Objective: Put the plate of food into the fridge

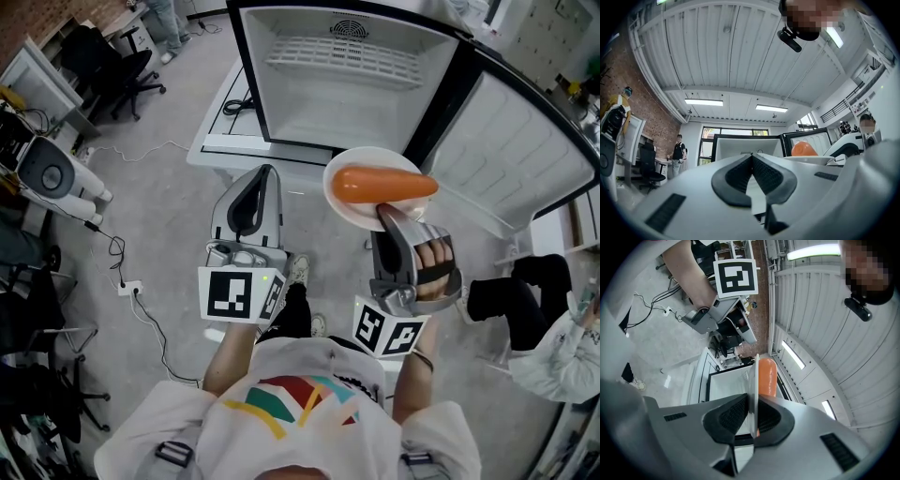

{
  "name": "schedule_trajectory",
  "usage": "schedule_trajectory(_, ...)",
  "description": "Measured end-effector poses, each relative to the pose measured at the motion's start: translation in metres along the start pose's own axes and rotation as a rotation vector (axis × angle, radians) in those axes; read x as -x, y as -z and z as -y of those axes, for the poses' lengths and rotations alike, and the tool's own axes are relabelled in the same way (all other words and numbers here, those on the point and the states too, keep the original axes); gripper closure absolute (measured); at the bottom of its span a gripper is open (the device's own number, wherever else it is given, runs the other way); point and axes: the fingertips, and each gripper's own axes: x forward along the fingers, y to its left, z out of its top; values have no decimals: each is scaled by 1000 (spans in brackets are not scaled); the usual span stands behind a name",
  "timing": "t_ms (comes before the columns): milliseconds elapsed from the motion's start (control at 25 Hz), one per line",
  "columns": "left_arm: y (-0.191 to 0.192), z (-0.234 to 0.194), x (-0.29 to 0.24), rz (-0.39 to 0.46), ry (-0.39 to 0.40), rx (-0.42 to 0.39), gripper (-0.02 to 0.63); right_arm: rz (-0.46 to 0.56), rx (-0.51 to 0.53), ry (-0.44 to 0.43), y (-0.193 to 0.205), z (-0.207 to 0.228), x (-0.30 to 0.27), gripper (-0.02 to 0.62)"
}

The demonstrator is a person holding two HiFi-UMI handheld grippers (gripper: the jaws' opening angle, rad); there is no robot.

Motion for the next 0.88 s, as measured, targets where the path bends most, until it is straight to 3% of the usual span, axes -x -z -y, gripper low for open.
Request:
schedule_trajectory(400,12,-8,-26,3,35,11,600,-15,-10,15,5,1,-32,561)
schedule_trajectory(880,26,-51,-137,37,85,39,600,-72,40,49,24,29,-132,561)
